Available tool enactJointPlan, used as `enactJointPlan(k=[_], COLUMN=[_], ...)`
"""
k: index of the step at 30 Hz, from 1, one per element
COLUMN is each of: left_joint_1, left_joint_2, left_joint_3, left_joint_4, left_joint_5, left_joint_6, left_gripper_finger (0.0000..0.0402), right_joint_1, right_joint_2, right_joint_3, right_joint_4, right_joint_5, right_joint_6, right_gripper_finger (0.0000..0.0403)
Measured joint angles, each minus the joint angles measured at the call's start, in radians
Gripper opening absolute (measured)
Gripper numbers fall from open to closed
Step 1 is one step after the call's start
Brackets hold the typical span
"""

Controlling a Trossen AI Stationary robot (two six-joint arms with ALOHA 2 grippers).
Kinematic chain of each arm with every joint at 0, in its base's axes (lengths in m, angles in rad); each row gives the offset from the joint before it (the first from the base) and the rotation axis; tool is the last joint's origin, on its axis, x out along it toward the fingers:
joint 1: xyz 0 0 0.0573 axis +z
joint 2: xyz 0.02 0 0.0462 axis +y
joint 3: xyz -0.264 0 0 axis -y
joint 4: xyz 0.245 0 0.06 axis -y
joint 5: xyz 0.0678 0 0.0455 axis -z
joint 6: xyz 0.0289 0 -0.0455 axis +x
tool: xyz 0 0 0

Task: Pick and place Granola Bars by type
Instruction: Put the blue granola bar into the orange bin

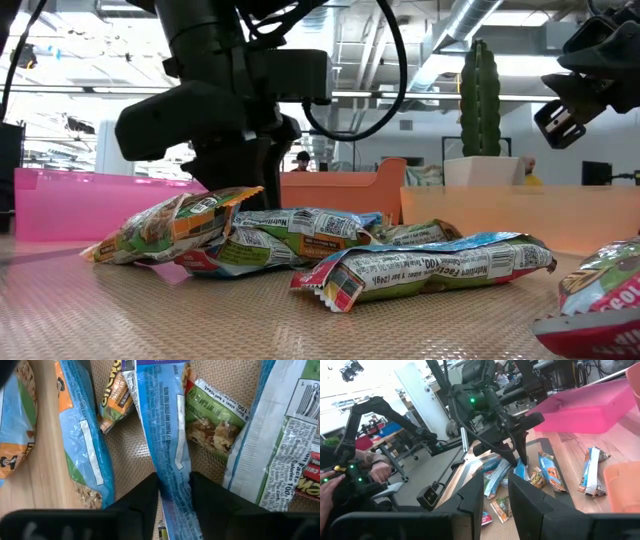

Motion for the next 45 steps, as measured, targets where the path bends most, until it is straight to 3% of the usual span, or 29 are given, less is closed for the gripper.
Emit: enactJointPlan(k=[6,10,20,30,35,45], left_joint_1=[0.0,-0.004,-0.023,-0.02,-0.021,-0.018], left_joint_2=[0.0,0.0,0.0,-0.002,-0.002,-0.003], left_joint_3=[0.0,0.008,0.118,0.306,0.401,0.417], left_joint_4=[0.009,0.03,0.041,0.039,0.027,0.02], left_joint_5=[0.0,-0.001,-0.007,-0.197,-0.231,-0.235], left_joint_6=[0.0,-0.001,-0.003,0.069,0.098,0.096], left_gripper_finger=[0.003,0.0009,0.0018,0.0014,0.0014,0.0014], right_joint_1=[0.0,0.0,0.0,0.0,0.0,0.0], right_joint_2=[0.0,0.0,0.0,0.0,0.0,0.0], right_joint_3=[0.0,0.0,0.0,0.0,0.0,0.0], right_joint_4=[0.0,0.0,0.0,0.0,0.0,0.0], right_joint_5=[0.0,0.0,0.0,0.0,0.0,0.0], right_joint_6=[0.0,0.0,0.0,0.0,0.0,0.0], right_gripper_finger=[0.0082,0.0082,0.0082,0.0082,0.0082,0.0082])
